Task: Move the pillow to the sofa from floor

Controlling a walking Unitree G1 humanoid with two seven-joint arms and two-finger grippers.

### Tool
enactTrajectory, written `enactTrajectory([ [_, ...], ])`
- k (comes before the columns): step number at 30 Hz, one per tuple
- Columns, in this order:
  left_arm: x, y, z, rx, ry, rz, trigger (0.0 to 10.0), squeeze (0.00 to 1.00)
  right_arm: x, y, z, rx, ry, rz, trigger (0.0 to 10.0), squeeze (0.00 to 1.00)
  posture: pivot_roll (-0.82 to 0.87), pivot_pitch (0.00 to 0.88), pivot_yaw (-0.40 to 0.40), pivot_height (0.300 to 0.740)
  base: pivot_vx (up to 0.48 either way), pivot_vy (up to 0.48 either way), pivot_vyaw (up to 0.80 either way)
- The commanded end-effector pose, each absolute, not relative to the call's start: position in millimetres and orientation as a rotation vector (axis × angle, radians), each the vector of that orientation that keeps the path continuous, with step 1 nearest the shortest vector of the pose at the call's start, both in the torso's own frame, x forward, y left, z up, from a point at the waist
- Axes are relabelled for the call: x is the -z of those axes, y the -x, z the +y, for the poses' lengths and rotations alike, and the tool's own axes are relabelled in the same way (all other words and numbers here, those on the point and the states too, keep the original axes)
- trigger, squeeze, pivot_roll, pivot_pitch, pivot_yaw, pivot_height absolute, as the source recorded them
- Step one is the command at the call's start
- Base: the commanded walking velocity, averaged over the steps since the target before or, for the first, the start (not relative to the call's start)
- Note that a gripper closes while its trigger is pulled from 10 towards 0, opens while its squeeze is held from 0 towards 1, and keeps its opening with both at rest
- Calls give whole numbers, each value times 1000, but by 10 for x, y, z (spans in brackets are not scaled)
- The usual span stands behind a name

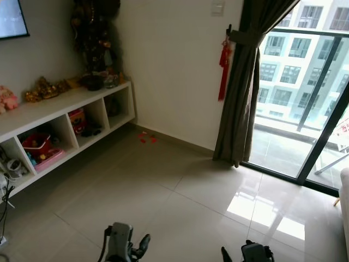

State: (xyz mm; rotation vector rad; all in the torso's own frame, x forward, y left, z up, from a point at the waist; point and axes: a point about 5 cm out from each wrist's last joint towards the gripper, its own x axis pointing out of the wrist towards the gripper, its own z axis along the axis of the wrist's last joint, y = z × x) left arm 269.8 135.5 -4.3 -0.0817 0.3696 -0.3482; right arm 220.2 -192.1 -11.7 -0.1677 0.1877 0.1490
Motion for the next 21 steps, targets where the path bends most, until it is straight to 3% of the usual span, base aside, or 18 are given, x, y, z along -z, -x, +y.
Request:
enactTrajectory([
  [1,28,-2718,1322,366,73,374,10000,0,92,-2181,-1927,-117,147,161,10000,0,-47,6,65,740,0,0,0],
  [6,-10,-2752,1323,352,93,366,10000,0,49,-2186,-1941,-106,143,139,10000,0,-57,9,65,740,0,0,0],
  [8,-45,-2786,1368,336,92,346,10000,0,31,-2196,-1941,-97,125,129,10000,0,-8,0,15,740,0,0,0],
  [11,-58,-2803,1389,321,85,339,10000,0,33,-2197,-1957,-89,111,135,10000,0,-2,0,11,740,0,0,0],
  [21,-123,-2745,1421,285,83,265,10000,0,-81,-2146,-1985,-215,119,117,10000,0,53,0,-37,740,0,0,-800],
])
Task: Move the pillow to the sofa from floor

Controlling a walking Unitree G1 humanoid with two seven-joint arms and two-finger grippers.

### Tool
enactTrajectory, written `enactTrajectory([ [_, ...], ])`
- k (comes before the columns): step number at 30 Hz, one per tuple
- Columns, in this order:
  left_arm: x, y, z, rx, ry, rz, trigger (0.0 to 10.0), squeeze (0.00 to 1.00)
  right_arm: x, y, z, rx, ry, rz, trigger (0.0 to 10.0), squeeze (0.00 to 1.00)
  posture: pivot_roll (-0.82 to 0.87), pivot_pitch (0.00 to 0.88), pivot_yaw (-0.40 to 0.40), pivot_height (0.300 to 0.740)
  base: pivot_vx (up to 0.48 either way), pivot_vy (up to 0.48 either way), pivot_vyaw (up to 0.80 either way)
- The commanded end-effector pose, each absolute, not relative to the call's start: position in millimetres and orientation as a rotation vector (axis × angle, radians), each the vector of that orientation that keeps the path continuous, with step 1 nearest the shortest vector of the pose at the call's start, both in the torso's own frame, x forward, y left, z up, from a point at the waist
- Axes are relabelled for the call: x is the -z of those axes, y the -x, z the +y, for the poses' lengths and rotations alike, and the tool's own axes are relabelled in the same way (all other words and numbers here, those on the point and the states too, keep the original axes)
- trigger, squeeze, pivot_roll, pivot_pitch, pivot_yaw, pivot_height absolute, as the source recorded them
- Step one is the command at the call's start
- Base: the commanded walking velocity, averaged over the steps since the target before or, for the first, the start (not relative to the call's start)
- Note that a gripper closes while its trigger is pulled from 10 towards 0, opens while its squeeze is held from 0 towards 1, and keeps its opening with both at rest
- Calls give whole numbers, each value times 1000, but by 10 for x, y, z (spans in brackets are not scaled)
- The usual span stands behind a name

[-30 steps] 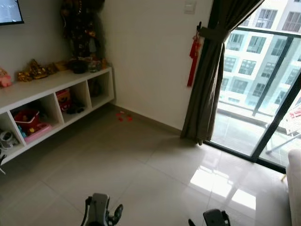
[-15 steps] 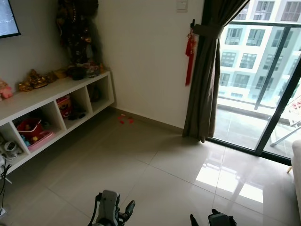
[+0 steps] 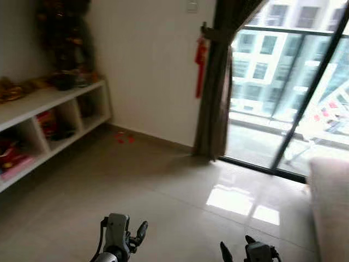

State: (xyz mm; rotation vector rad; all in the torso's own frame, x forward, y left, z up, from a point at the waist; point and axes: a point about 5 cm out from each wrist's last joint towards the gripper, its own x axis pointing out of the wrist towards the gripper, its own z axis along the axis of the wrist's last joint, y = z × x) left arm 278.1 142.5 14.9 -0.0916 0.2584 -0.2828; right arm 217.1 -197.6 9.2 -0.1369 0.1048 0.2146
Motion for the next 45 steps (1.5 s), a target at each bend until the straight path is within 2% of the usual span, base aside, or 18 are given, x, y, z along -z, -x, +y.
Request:
enactTrajectory([
  [1,-129,-2732,1391,301,77,257,10000,0,-96,-2148,-1992,-230,125,114,10000,0,58,0,-31,740,0,0,-800],
  [11,-110,-2716,1348,311,90,266,10000,0,-119,-2165,-1918,-224,104,99,10000,0,45,0,-11,740,0,0,-800],
  [14,-154,-2749,1275,367,80,251,10000,0,-101,-2133,-1840,-206,76,94,10000,0,28,0,8,740,0,320,-800],
  [24,-176,-2760,1204,410,66,253,10000,0,-82,-2033,-1840,-162,48,108,10000,0,-2,0,23,740,0,0,-800],
  [45,-181,-2802,1183,432,52,268,10000,0,-107,-2068,-1802,-137,36,106,10000,0,-8,0,36,740,0,17,-800],
])
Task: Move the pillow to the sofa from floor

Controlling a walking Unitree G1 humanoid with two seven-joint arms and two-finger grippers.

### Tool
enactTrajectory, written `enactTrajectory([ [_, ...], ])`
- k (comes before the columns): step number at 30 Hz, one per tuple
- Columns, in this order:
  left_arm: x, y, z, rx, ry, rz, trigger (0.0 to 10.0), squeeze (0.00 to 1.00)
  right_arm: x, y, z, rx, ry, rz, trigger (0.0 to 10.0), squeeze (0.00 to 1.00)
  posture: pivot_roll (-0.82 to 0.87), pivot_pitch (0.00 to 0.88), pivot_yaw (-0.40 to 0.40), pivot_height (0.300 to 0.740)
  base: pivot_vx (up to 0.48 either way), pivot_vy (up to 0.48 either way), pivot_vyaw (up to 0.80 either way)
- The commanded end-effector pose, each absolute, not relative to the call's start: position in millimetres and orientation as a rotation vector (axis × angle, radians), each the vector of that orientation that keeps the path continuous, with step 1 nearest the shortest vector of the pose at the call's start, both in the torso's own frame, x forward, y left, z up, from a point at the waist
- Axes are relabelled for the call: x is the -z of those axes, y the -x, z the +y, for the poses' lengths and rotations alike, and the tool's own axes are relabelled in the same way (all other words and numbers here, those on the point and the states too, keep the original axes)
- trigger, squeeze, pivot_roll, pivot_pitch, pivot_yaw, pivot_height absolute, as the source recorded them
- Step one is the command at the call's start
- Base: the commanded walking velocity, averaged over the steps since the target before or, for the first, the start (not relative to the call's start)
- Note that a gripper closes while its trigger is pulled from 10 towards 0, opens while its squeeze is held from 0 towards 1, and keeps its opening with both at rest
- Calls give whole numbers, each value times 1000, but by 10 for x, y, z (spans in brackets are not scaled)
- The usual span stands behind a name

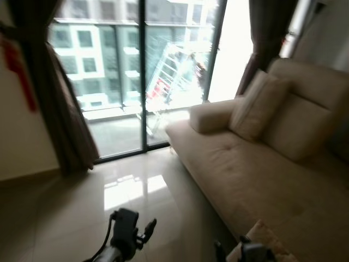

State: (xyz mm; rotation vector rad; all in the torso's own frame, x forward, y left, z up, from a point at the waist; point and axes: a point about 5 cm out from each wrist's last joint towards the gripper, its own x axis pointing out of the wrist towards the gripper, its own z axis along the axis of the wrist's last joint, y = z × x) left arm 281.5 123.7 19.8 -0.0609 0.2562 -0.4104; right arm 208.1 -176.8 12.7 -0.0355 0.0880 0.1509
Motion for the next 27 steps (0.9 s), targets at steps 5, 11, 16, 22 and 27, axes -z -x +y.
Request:
enactTrajectory([
  [5,-179,-2798,1183,437,45,267,10000,0,-109,-2076,-1796,-140,37,107,10000,0,-7,0,35,740,0,0,-800],
  [11,-169,-2796,1190,434,40,271,10000,0,-114,-2085,-1790,-138,39,106,10000,0,-5,0,34,740,0,0,-796],
  [16,-163,-2788,1182,436,40,273,10000,0,-113,-2083,-1790,-129,39,104,10000,0,-7,0,35,740,0,0,-788],
  [22,-162,-2785,1174,437,40,273,10000,0,-115,-2081,-1795,-123,40,104,10000,0,-9,0,34,740,0,0,-788],
  [27,-164,-2794,1165,438,40,273,10000,0,-123,-2089,-1793,-117,41,100,10000,0,-12,0,32,740,0,0,-788],
])
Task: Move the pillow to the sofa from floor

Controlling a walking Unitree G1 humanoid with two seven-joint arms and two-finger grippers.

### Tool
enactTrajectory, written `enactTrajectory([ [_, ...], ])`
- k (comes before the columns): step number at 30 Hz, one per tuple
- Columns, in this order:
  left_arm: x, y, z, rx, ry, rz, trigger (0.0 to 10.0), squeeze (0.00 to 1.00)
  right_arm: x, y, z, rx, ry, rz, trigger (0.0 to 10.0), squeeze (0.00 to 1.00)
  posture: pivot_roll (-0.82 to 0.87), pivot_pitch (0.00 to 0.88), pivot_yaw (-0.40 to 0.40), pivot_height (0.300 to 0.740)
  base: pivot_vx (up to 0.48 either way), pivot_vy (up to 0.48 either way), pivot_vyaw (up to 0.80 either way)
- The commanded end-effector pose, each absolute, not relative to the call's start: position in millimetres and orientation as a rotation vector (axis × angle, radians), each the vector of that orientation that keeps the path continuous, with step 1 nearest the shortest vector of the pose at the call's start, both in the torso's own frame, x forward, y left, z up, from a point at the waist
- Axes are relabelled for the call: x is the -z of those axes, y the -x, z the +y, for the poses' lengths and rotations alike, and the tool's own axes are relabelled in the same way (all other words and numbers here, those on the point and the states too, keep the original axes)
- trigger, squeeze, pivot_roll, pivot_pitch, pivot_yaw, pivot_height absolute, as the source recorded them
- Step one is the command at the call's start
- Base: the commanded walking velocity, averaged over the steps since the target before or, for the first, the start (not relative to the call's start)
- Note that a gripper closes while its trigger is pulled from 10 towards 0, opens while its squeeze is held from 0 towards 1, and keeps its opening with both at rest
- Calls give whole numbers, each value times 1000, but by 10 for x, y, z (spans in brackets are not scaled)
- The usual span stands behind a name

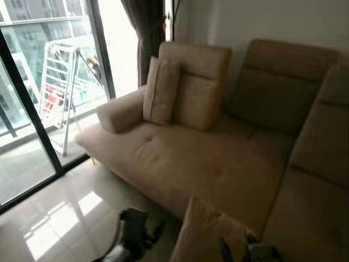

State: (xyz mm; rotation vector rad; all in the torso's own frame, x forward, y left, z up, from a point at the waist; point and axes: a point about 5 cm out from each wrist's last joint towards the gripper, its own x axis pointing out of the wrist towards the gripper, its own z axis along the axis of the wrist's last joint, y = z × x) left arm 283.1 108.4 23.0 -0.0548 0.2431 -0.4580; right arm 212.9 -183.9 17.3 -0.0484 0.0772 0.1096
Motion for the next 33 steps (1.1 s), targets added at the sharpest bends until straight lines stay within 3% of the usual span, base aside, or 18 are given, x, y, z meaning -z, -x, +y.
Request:
enactTrajectory([
  [1,-165,-2797,1160,438,41,272,10000,0,-125,-2090,-1797,-115,41,99,10000,0,-12,0,31,740,0,0,-788],
  [14,-174,-2808,1141,437,46,266,10000,0,-170,-2112,-1788,-121,45,70,10000,0,-11,0,28,740,0,0,-746],
  [26,-179,-2802,1130,444,60,258,10000,0,-185,-2132,-1779,-120,66,57,10000,0,-11,0,27,740,0,0,0],
  [33,-175,-2805,1128,444,56,261,10000,0,-185,-2139,-1786,-112,52,63,10000,0,-13,0,27,740,0,0,-744],
])
